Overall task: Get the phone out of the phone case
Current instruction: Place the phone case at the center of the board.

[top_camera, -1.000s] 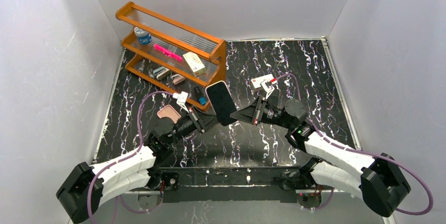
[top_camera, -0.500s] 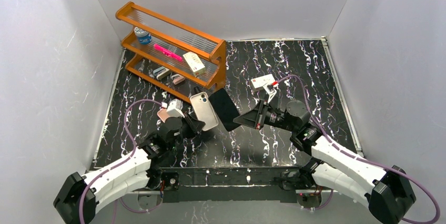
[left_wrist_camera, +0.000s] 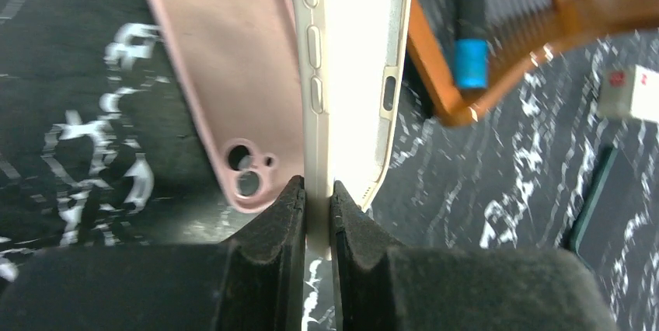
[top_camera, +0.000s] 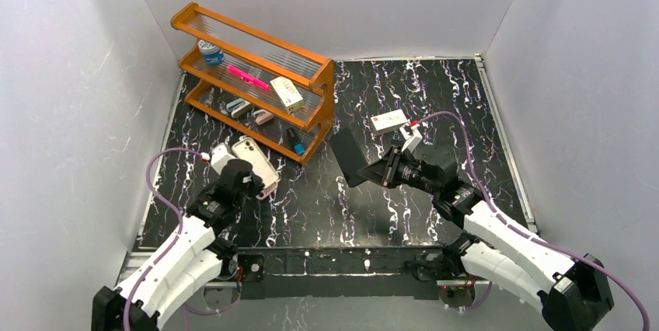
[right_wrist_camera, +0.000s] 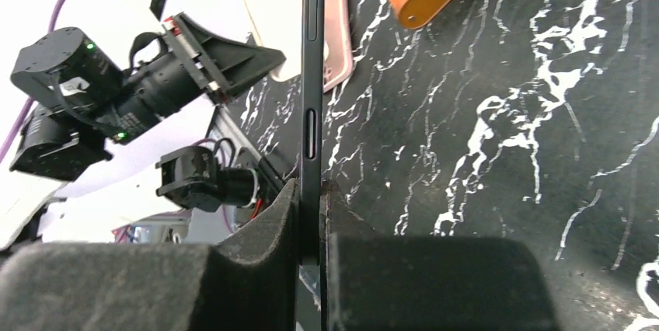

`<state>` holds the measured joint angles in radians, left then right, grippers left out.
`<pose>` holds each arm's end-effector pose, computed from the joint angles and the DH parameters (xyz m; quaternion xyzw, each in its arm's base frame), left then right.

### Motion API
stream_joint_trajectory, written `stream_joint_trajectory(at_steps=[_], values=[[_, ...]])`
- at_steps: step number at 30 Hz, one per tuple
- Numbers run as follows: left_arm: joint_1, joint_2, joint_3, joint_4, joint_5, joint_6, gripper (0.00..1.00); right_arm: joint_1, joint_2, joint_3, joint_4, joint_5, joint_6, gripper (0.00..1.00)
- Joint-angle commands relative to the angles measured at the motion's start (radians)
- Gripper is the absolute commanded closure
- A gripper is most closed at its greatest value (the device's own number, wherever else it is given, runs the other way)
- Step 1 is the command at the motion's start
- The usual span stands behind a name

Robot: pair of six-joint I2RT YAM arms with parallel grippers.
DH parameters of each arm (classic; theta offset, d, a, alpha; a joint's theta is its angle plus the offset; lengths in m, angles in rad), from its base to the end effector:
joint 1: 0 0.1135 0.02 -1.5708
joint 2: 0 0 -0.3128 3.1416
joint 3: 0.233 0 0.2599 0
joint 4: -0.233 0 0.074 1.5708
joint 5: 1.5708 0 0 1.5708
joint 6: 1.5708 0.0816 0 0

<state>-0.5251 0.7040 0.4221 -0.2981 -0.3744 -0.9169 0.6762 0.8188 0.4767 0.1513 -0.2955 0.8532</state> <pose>0.1591 -0.0577 0.2211 -0.2550 0.8307 -0.1853 0.4589 0.1520 0.1525 0.2848 -0.0259 0.7681 0.5178 0.3757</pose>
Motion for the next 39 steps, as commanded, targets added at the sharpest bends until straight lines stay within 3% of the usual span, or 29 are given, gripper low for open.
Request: stream_joint_trajectory(at_steps=[1, 6, 16, 22, 30, 35, 39], values=[[0.137, -0.021, 0.063, -0.182, -0.023, 0.026, 1.0, -0.044, 0.016, 0.022, 0.054, 0.019, -0.033, 0.99], [0.25, 0.033, 0.141, -0.346, -0.008, 0.041, 1.0, -0.117, 0.037, 0.039, 0.035, -0.002, -0.06, 0.99], [0.25, 0.054, 0.212, -0.527, -0.02, -0.085, 1.0, -0.226, 0.062, 0.035, 0.03, -0.037, -0.081, 0.99], [0.25, 0.068, 0.246, -0.653, -0.123, -0.188, 1.0, -0.274, 0.061, 0.018, 0.027, -0.045, -0.088, 0.99], [0.25, 0.113, 0.152, -0.533, 0.018, -0.172, 1.0, -0.316, 0.06, 0.003, 0.056, -0.072, -0.083, 0.99], [0.25, 0.119, 0.11, -0.498, 0.032, -0.188, 0.97, -0.33, 0.055, 0.003, 0.05, -0.089, -0.083, 0.99], [0.25, 0.123, 0.102, -0.502, 0.021, -0.202, 0.85, -0.343, 0.035, -0.005, 0.04, -0.077, -0.091, 0.99]])
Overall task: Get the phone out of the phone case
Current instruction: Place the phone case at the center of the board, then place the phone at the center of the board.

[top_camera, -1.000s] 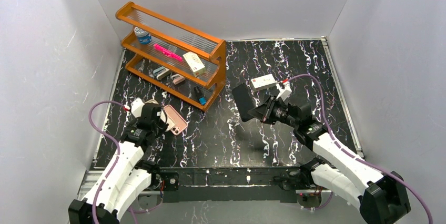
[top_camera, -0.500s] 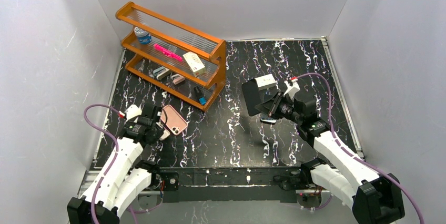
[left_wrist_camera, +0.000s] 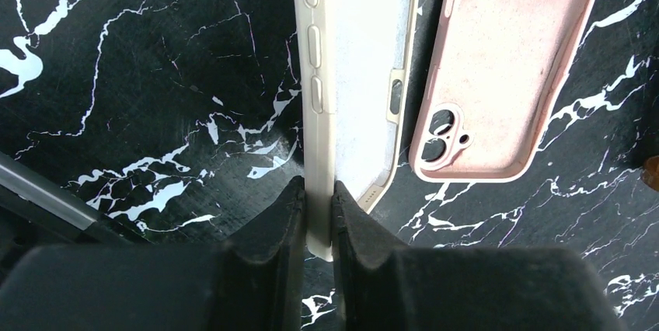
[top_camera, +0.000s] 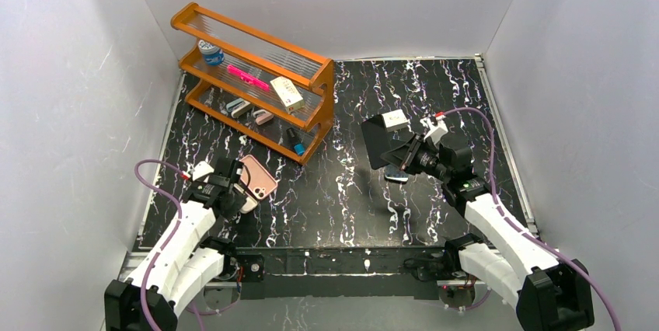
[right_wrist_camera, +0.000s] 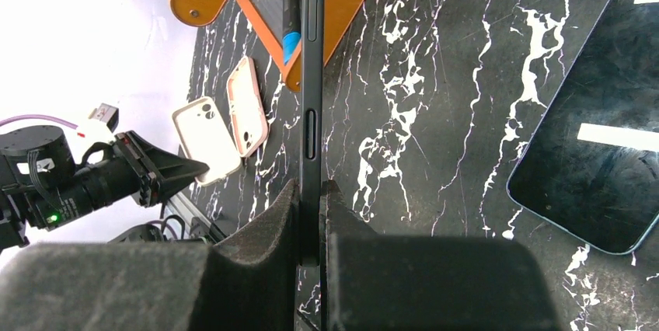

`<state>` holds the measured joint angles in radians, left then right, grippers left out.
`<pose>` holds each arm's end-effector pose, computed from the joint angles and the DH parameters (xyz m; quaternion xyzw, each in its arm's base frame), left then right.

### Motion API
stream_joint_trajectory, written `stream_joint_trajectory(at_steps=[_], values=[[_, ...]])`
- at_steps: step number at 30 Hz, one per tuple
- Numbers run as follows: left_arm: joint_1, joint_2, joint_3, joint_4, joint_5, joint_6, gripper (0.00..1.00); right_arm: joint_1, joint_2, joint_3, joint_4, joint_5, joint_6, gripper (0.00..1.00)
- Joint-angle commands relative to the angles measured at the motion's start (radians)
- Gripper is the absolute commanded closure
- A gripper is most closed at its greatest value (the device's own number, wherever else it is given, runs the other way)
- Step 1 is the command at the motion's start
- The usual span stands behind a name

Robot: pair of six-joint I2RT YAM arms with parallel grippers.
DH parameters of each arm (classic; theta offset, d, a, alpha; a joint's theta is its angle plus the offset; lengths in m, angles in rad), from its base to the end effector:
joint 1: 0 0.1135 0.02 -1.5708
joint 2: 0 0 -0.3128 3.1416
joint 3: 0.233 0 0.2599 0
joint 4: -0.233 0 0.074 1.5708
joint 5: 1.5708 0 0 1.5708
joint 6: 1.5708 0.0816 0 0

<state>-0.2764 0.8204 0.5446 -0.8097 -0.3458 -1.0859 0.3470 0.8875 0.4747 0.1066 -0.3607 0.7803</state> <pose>0.1390 -0.0107 0.1978 -0.4145 0.8627 -0.0193 0.2890 0.1986 0.1024 0.2643 0.0671 0.7978 0.4329 0.4142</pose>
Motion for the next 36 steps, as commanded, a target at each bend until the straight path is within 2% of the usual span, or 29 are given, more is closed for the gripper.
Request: stream_joint_trajectory(at_steps=[1, 2, 8, 12, 16, 21, 25, 31, 36], values=[[0.001, 0.005, -0.022, 0.01, -0.01, -0.037, 0.8, -0.016, -0.034, -0.004, 0.08, -0.008, -0.021, 0.99], [0.001, 0.003, -0.019, 0.01, -0.012, -0.04, 0.76, -0.021, -0.035, -0.004, 0.074, -0.006, -0.025, 0.99], [0.002, -0.023, -0.005, -0.045, -0.073, -0.061, 0.27, -0.045, -0.041, -0.018, 0.031, 0.026, -0.045, 0.99], [0.002, -0.039, -0.005, -0.057, -0.087, -0.088, 0.03, -0.063, -0.053, -0.025, -0.009, 0.058, -0.054, 0.99], [0.002, -0.04, 0.025, -0.075, -0.103, -0.078, 0.02, -0.094, -0.079, -0.03, -0.077, 0.127, -0.066, 0.99], [0.002, -0.048, 0.114, -0.084, -0.121, 0.015, 0.02, -0.149, -0.128, -0.037, -0.165, 0.232, -0.066, 0.99], [0.001, -0.085, 0.178, -0.054, -0.118, 0.137, 0.02, -0.191, -0.145, -0.05, -0.198, 0.283, -0.053, 0.99], [0.001, -0.195, 0.271, 0.026, -0.026, 0.377, 0.02, -0.262, -0.128, -0.076, -0.217, 0.304, -0.062, 0.99], [0.002, -0.329, 0.258, 0.121, -0.02, 0.523, 0.02, -0.309, -0.087, -0.094, -0.211, 0.285, -0.108, 0.99]])
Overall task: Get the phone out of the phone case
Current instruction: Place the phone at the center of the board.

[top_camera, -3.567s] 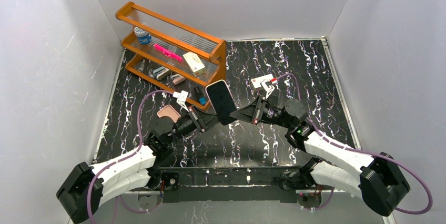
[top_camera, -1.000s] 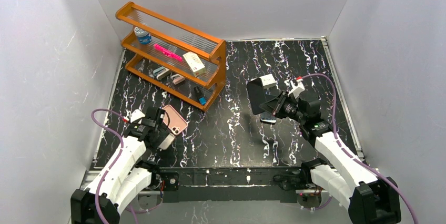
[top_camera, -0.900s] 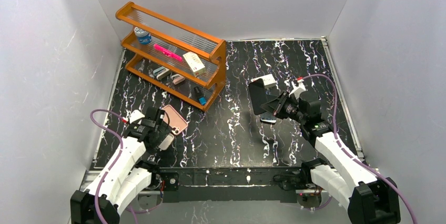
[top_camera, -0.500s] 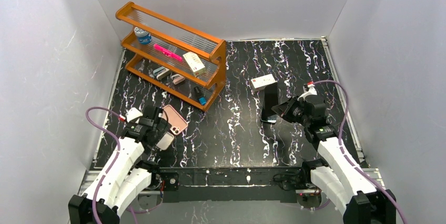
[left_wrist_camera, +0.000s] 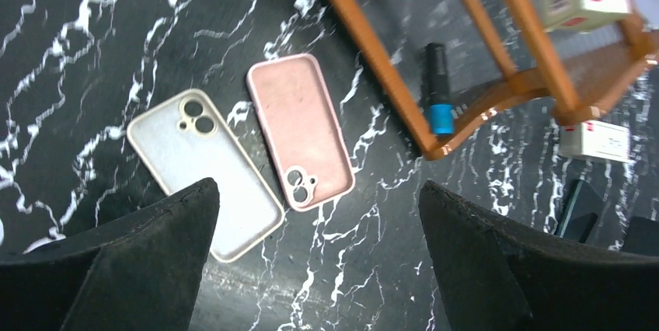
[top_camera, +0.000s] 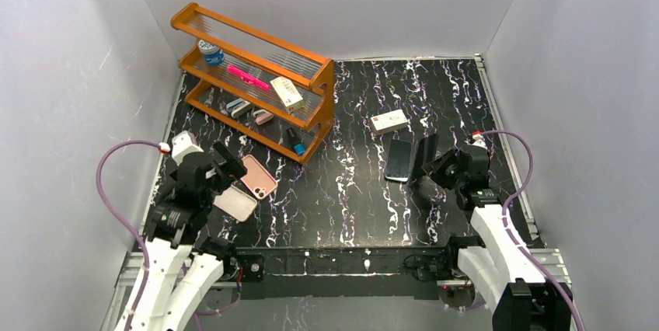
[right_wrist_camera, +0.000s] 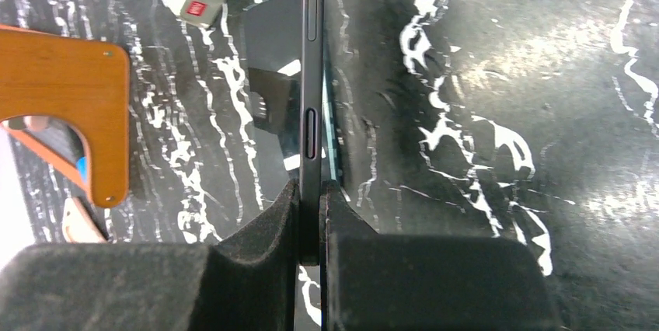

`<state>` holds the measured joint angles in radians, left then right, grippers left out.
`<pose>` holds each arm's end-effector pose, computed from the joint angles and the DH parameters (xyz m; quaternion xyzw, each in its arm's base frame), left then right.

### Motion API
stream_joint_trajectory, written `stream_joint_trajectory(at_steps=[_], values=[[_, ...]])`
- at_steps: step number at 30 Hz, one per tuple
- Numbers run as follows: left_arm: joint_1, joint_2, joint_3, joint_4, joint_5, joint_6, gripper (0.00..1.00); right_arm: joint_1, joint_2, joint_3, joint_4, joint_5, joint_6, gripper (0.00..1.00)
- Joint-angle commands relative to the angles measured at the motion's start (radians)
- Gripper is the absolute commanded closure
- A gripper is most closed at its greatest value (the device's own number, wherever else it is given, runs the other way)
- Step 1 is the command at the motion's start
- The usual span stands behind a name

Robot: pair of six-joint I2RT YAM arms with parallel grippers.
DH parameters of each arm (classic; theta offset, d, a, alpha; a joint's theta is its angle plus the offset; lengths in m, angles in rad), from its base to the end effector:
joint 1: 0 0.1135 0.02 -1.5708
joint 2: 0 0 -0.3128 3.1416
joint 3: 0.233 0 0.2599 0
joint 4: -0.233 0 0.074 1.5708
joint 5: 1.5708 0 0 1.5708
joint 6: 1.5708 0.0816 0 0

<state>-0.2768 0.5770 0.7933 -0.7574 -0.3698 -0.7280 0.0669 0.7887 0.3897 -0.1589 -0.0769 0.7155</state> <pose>0.1241 -0.0046 0.3197 -0.2796 0.8136 -0.0928 0.5013 0.1868 0.0188 0.2102 0.2608 0.8342 0.2159 0.4353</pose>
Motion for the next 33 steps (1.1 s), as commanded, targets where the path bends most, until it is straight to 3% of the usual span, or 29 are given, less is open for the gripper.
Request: stream_joint_trajectory(at_steps=[1, 6, 18, 26, 33], values=[[0.002, -0.113, -0.001, 0.09, 0.011, 0.182, 0.02, -0.035, 0.018, -0.013, 0.067, -0.012, -0.054, 0.99], [0.001, -0.206, -0.068, 0.179, 0.043, 0.24, 0.02, -0.038, 0.078, -0.021, 0.092, -0.053, -0.115, 0.99], [0.001, -0.236, -0.101, 0.204, 0.04, 0.248, 0.02, -0.047, 0.162, -0.075, 0.181, -0.167, -0.14, 0.88], [0.001, -0.238, -0.101, 0.206, 0.058, 0.251, 0.02, -0.053, 0.155, -0.066, 0.111, -0.082, -0.152, 0.5], [0.001, -0.229, -0.087, 0.201, 0.082, 0.251, 0.02, -0.055, 0.195, -0.044, 0.069, -0.051, -0.144, 0.33]])
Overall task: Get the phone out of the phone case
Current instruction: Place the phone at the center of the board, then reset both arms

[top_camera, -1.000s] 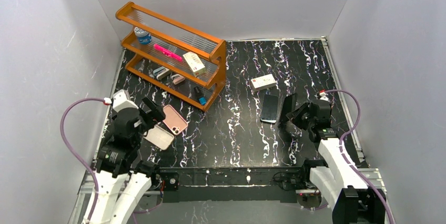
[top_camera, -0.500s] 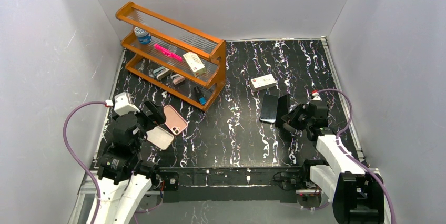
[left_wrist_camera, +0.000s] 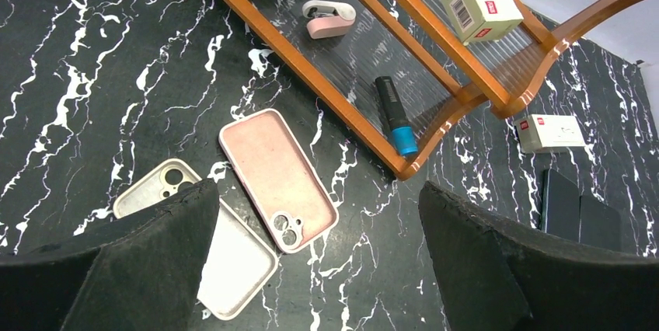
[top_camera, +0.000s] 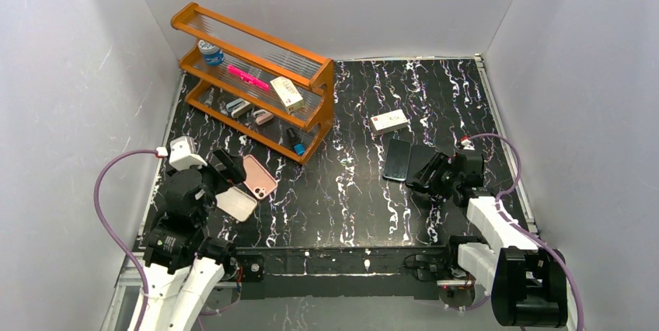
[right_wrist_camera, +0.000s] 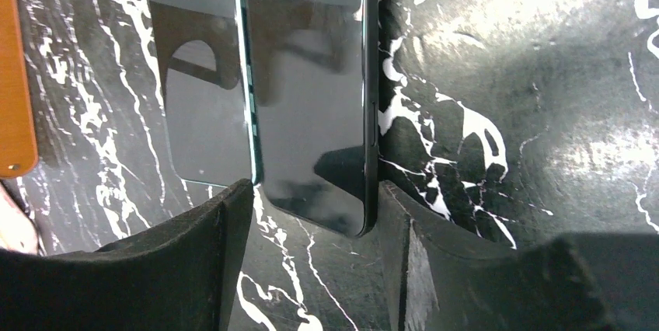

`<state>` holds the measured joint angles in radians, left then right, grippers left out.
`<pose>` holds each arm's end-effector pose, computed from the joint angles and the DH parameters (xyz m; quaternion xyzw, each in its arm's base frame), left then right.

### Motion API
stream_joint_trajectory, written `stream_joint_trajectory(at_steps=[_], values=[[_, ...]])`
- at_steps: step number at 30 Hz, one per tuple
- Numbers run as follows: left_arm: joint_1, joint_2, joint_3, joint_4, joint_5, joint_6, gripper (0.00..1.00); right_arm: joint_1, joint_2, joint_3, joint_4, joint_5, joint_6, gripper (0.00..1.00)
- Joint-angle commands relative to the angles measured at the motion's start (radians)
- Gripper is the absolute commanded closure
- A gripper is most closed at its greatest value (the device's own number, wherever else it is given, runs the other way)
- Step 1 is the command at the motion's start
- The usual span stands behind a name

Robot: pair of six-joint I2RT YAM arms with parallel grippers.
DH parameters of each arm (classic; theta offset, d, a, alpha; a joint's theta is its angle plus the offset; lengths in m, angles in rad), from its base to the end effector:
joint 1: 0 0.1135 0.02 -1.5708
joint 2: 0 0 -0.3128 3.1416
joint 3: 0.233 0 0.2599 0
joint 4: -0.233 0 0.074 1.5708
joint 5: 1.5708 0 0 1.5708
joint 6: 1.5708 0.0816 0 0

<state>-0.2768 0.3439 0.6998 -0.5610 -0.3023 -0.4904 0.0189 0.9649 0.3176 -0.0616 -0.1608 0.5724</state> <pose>0.0936 -0.0013 0.3324 -0.1762 0.7524 -0.1251 0.6222 0.1968 0.0168 0.1654 0.2152 0.8803 0.1911 0.3771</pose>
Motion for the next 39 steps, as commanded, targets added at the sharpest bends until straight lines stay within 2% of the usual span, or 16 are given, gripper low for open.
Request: stream_joint_trajectory(at_steps=[1, 3, 5, 9, 11, 18, 21, 24, 28, 39], values=[[0.001, 0.006, 0.008, 0.002, 0.013, 0.013, 0.02, -0.007, 0.018, 0.036, -0.044, 0.049, 0.0, 0.31], [0.001, 0.01, 0.02, -0.009, 0.01, 0.012, 0.02, -0.008, 0.011, 0.052, -0.077, 0.078, 0.006, 0.25], [0.001, 0.013, 0.04, -0.026, 0.004, 0.01, 0.02, -0.008, -0.009, 0.074, -0.116, 0.1, 0.003, 0.13], [0.001, 0.011, 0.101, -0.068, -0.023, 0.008, 0.02, -0.007, -0.095, 0.128, -0.214, 0.125, 0.024, 0.02], [0.001, 0.016, 0.158, -0.094, -0.051, 0.017, 0.02, -0.007, -0.168, 0.175, -0.278, 0.153, 0.027, 0.01], [0.001, 0.042, 0.371, -0.179, -0.196, 0.117, 0.02, -0.005, -0.447, 0.485, -0.515, 0.452, -0.036, 0.01], [0.002, 0.045, 0.458, -0.193, -0.243, 0.144, 0.02, 0.007, -0.453, 0.632, -0.604, 0.568, -0.088, 0.01], [0.001, 0.043, 0.507, -0.207, -0.285, 0.152, 0.02, 0.04, -0.466, 0.709, -0.625, 0.625, -0.156, 0.01], [0.002, 0.027, 0.506, -0.209, -0.316, 0.136, 0.02, 0.068, -0.544, 0.69, -0.566, 0.637, -0.222, 0.01], [0.001, 0.019, 0.425, -0.189, -0.281, 0.113, 0.02, 0.09, -0.659, 0.604, -0.46, 0.618, -0.294, 0.02]])
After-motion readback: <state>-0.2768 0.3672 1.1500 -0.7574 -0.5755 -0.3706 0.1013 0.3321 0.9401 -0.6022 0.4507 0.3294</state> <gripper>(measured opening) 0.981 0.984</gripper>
